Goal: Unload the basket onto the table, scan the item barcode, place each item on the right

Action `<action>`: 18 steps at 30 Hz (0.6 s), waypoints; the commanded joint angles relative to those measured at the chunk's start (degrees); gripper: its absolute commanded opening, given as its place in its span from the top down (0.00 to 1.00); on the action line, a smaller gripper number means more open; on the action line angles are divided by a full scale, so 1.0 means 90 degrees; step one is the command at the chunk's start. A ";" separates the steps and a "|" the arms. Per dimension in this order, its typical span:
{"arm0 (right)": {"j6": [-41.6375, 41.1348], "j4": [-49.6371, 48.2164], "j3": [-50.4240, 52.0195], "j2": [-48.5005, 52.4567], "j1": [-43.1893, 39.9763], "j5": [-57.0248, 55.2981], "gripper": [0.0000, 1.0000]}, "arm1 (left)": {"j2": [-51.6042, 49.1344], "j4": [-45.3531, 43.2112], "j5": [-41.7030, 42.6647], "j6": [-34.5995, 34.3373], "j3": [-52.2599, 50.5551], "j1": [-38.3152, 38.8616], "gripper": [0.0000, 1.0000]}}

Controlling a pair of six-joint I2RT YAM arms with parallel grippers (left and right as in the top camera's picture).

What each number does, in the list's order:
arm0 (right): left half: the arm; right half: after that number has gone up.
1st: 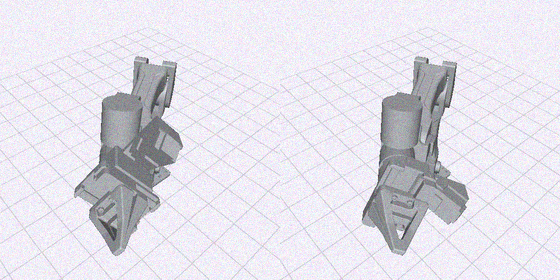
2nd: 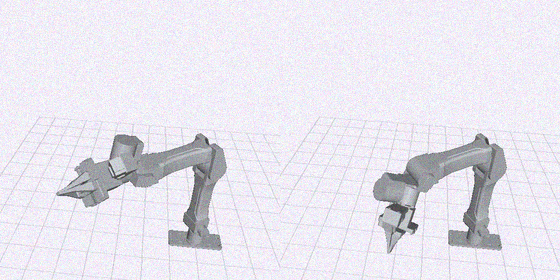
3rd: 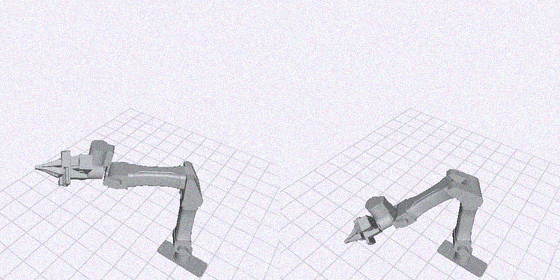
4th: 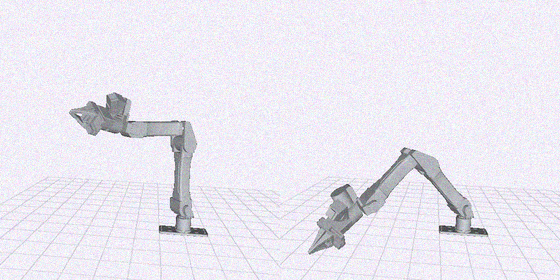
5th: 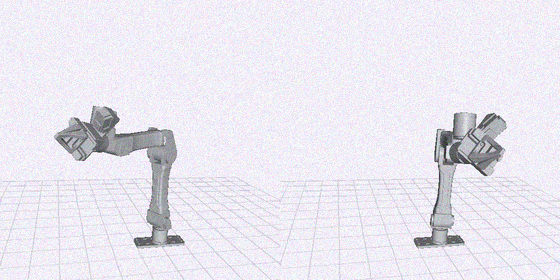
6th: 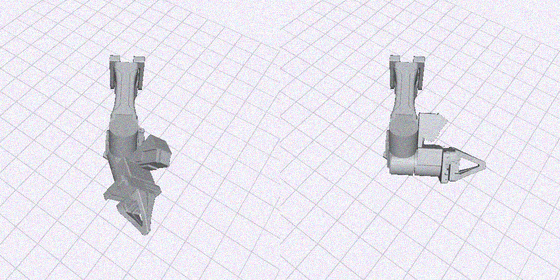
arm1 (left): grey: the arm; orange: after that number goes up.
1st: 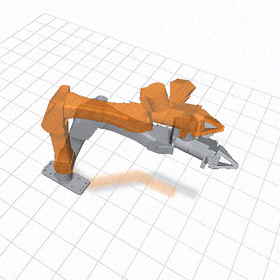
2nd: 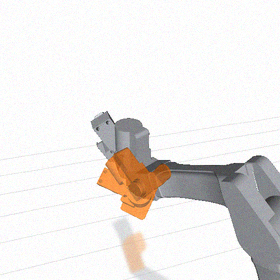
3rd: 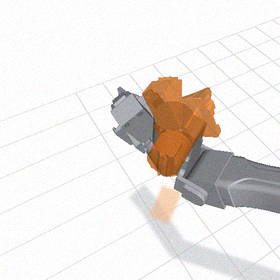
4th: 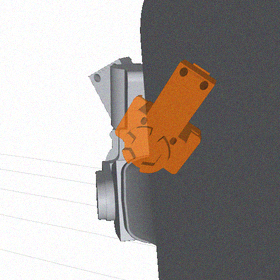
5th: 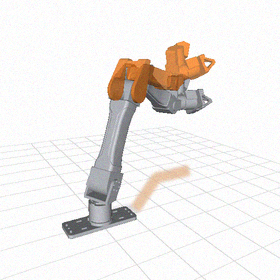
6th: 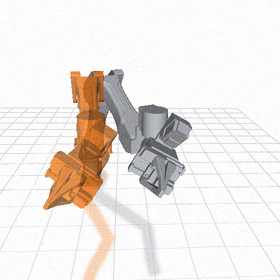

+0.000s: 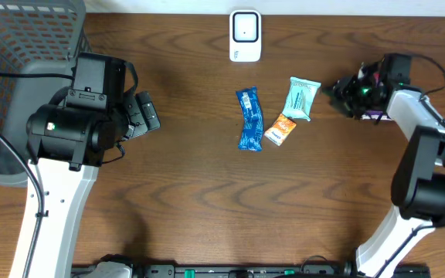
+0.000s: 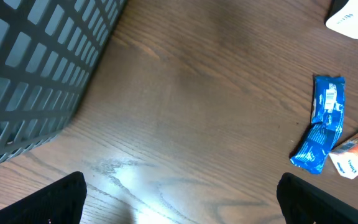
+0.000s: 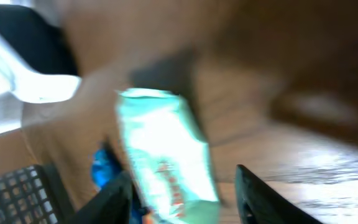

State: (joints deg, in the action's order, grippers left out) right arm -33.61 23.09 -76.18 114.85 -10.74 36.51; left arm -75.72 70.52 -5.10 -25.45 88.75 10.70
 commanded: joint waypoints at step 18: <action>0.0121 0.0240 0.0036 -0.0129 0.1263 -0.2623 0.25 | 0.0051 0.0019 -0.0107 0.0039 0.0039 -0.0019 0.02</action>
State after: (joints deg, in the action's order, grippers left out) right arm -33.01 25.08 -76.69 113.01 0.67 17.28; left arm -75.72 70.52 -5.10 -25.45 88.75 10.70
